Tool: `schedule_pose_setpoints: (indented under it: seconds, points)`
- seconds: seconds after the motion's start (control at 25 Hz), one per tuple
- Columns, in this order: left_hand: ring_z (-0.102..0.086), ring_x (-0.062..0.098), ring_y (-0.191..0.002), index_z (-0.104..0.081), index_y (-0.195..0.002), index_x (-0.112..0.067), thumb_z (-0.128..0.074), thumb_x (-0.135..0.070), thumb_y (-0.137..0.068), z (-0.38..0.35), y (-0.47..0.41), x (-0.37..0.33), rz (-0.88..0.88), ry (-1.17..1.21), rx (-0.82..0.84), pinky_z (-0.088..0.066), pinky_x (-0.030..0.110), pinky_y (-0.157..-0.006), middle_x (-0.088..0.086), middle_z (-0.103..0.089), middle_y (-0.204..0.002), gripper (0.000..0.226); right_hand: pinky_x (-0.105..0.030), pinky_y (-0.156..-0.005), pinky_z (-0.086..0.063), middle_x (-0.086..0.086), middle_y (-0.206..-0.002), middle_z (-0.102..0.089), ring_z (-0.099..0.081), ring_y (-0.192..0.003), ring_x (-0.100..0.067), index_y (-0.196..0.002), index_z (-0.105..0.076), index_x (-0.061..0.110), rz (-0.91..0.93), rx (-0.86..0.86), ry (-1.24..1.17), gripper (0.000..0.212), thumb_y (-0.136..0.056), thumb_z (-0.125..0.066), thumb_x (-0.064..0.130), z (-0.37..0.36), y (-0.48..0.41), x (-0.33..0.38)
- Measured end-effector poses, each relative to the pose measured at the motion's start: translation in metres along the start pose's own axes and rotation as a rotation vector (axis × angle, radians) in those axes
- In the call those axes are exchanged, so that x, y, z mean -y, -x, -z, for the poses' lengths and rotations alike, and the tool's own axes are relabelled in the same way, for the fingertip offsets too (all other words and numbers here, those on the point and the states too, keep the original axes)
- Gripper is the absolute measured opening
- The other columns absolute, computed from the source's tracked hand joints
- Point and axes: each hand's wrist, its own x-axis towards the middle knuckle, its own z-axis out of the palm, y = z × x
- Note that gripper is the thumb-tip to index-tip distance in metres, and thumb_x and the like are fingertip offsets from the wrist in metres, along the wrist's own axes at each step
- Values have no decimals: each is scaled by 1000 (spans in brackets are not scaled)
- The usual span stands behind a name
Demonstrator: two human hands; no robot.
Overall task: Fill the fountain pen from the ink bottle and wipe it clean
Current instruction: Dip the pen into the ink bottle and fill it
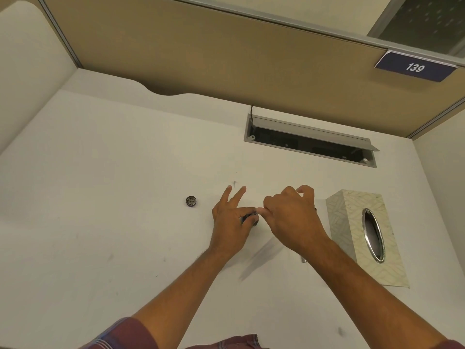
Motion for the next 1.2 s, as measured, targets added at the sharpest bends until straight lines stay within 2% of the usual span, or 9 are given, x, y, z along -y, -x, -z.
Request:
schedule_pose_setpoints:
  seconds: [0.08, 0.2, 0.32, 0.44, 0.6, 0.76, 0.96, 1.08, 1.2]
  points:
    - [-19, 26, -167, -87, -110, -26, -77, -22, -101, 0, 0, 0, 3, -9, -4, -11, 39, -125, 2, -51, -168, 15, -46, -94, -20, 11, -75, -74, -70, -88, -18, -87, -70, 35, -12, -22, -44, 22, -91, -64, 56, -1, 1, 0]
    - [-20, 28, -167, -87, -113, -24, -79, -24, -99, 0, -1, -1, 18, -15, -9, -9, 38, -124, 2, -49, -169, 16, -46, -94, -20, 12, -85, -78, -72, -93, -18, -98, -71, 38, -4, 13, -81, 25, -79, -83, 48, 0, 1, 0]
    - [-20, 28, -167, -88, -111, -23, -81, -23, -98, -1, -2, -2, 26, -8, -11, -8, 38, -124, 2, -49, -169, 15, -47, -92, -26, 13, -69, -71, -70, -79, -16, -81, -69, 39, -6, 69, -24, 33, -62, -96, 39, 2, -1, 2]
    - [-19, 28, -167, -88, -107, -25, -79, -23, -99, -1, -1, -2, 17, -3, -9, -8, 38, -123, 2, -50, -168, 12, -47, -90, -25, 14, -59, -64, -67, -71, -15, -69, -64, 38, -4, 2, 17, 29, -66, -91, 48, 2, -2, 2]
    - [-18, 26, -167, -88, -108, -26, -78, -25, -100, 0, -2, -3, 27, -1, -10, -10, 40, -124, 1, -50, -169, 13, -46, -91, -24, 15, -67, -70, -71, -78, -15, -79, -68, 38, -2, -77, -24, 22, -76, -80, 55, 0, 0, 1]
    - [-20, 26, -166, -88, -111, -24, -79, -24, -99, 1, -3, -1, 23, -2, -18, -12, 43, -125, 1, -51, -168, 15, -44, -89, -26, 14, -64, -70, -71, -75, -15, -74, -69, 39, -1, -22, 24, 42, -46, -100, 43, 5, -2, 3]
    - [-21, 28, -166, -89, -105, -23, -80, -24, -98, 0, -2, -1, -8, -11, -14, -10, 41, -124, 2, -54, -165, 11, -50, -92, -25, 13, -63, -68, -69, -78, -16, -71, -66, 37, 20, -68, 39, 23, -76, -80, 54, 0, 0, 2]
    - [-21, 27, -166, -88, -109, -25, -78, -28, -99, 1, -3, -2, -4, -24, -17, -9, 39, -123, 1, -53, -166, 14, -49, -93, -25, 12, -73, -74, -72, -83, -18, -81, -71, 37, -3, -90, 5, 24, -73, -81, 56, 3, -1, 2]
    - [-21, 27, -166, -88, -110, -23, -80, -24, -98, 1, -4, -2, 13, -22, -16, -8, 38, -124, 0, -52, -167, 14, -47, -95, -23, 11, -77, -76, -72, -90, -20, -85, -69, 36, 28, -19, 22, 34, -62, -93, 42, 4, 0, 1]
